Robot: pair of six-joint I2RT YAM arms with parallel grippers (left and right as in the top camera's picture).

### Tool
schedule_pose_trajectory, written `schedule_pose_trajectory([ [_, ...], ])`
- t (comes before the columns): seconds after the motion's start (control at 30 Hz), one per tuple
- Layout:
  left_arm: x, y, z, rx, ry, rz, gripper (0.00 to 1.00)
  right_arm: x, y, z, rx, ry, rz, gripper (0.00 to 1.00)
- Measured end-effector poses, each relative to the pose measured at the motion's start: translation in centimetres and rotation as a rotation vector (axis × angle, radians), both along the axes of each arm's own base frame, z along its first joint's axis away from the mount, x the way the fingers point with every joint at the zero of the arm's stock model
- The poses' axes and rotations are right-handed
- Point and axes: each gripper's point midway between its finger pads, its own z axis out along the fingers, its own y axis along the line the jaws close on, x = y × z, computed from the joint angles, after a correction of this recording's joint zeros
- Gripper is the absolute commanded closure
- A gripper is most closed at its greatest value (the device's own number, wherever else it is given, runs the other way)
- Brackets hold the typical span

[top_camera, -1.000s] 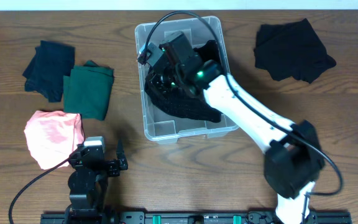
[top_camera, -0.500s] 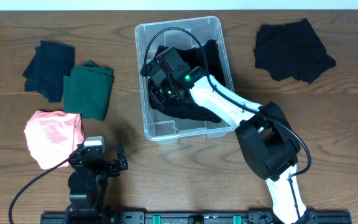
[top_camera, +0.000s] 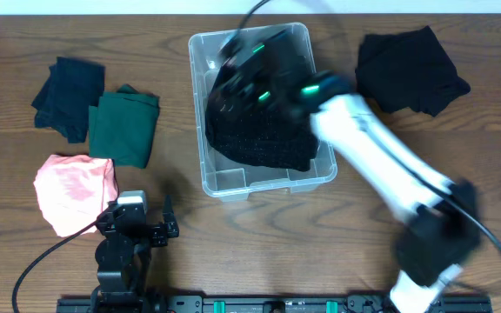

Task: Pack container
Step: 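Move the right gripper right to the plain black cloth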

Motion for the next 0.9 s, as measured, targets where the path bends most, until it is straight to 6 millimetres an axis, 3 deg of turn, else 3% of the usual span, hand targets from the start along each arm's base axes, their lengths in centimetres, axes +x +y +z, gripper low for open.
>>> schedule_pose_trajectory([
  [0.1, 0.0, 0.0, 0.0, 0.0, 0.0, 0.0, 0.02, 1.9, -6.9, 5.8, 0.05, -0.067, -0.171, 0.01],
  [0.17, 0.0, 0.0, 0.0, 0.0, 0.001, 0.0, 0.02, 3.1, -11.9, 7.3, 0.054, -0.067, -0.31, 0.01],
  [0.23, 0.0, 0.0, 0.0, 0.0, 0.0, 0.0, 0.02, 4.2, -16.8, 7.0, 0.04, -0.03, -0.452, 0.01],
  [0.4, 0.0, 0.0, 0.0, 0.0, 0.0, 0.0, 0.02, 6.4, -29.7, 2.4, -0.017, 0.119, -0.809, 0.01],
  [0.53, 0.0, 0.0, 0.0, 0.0, 0.001, 0.0, 0.02, 6.9, -37.7, -0.6, -0.039, 0.188, -0.996, 0.01],
  [0.73, 0.0, 0.0, 0.0, 0.0, 0.001, 0.0, 0.02, 7.3, -45.5, -5.6, -0.049, 0.272, -1.15, 0.01],
  [0.9, 0.0, 0.0, 0.0, 0.0, 0.001, 0.0, 0.02, 8.0, -49.1, -11.0, -0.069, 0.332, -1.155, 0.01],
])
